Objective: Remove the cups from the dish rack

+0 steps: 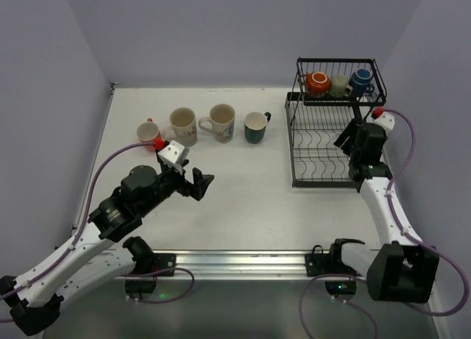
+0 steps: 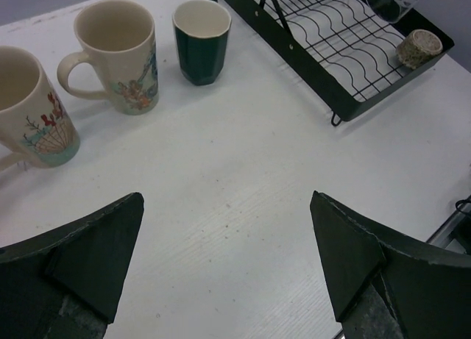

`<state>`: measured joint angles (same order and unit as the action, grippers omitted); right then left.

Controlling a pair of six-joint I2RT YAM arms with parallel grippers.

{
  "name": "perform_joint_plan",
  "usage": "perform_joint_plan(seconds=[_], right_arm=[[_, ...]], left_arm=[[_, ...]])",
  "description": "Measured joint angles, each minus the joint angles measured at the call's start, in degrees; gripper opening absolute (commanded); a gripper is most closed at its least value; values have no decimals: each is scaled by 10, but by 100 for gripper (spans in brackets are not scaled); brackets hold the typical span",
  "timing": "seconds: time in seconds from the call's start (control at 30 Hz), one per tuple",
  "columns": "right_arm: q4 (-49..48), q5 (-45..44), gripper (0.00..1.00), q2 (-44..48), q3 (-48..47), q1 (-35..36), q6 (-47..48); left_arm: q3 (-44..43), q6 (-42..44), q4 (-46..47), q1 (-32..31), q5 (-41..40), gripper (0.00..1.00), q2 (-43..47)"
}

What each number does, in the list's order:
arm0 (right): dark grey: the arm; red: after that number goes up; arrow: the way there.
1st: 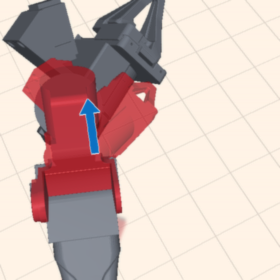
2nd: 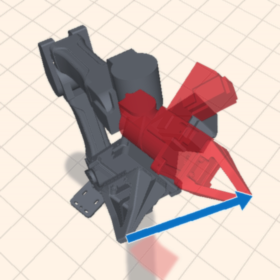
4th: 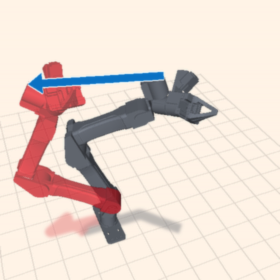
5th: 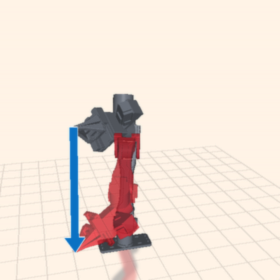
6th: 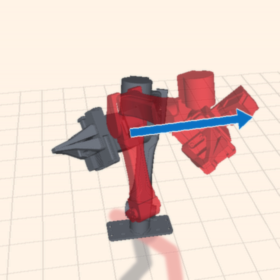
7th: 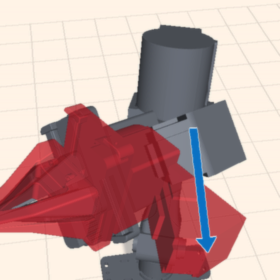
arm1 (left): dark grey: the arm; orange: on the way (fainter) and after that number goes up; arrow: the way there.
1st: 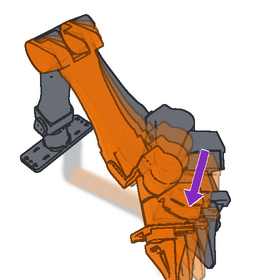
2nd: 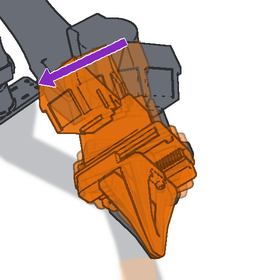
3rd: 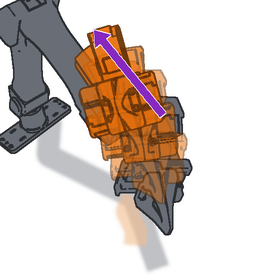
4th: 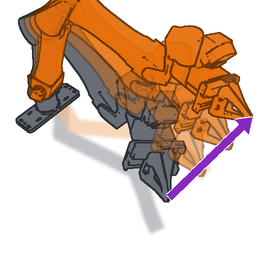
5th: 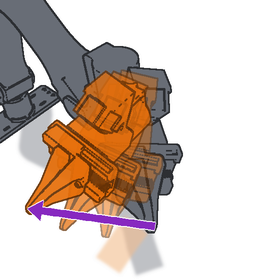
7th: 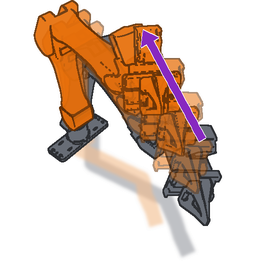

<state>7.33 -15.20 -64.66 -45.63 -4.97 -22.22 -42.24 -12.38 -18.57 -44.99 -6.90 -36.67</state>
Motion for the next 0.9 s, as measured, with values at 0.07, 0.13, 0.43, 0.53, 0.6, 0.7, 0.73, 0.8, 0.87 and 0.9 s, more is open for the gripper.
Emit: perform_joint_plan(seconds=[0.07, 0.13, 0.43, 0.53, 0.6, 0.7, 0.73, 0.8, 0.87, 0.9], right_arm=[[0, 8, 37, 36, 10, 31, -8], [0, 31, 37, 78, 23, 74, -21], [-60, 252, 37, 220, 78, 174, -140], [-127, 333, 36, 218, 106, 211, -191], [-175, 383, 36, 215, 134, 230, -227], [-239, 439, 36, 211, 170, 240, -273], [-254, 452, 36, 208, 176, 240, -284], [-295, 477, 36, 204, 190, 241, -310], [-326, 493, 36, 198, 198, 241, -325], [-338, 496, 36, 192, 200, 240, -332]], left_arm=[[0, -3, 2, 1, 8, 100, -10], [-1, -14, 7, 3, 24, 99, -22], [9, -127, 151, 3, 130, 91, -78], [22, -180, 220, 3, 156, 85, -125], [33, -219, 268, 6, 176, 82, -163], [43, -267, 320, 11, 196, 80, -212], [43, -279, 334, 11, 201, 79, -225], [42, -301, 363, 12, 209, 79, -247], [42, -318, 389, 12, 221, 73, -262], [42, -324, 401, 12, 225, 71, -267]])
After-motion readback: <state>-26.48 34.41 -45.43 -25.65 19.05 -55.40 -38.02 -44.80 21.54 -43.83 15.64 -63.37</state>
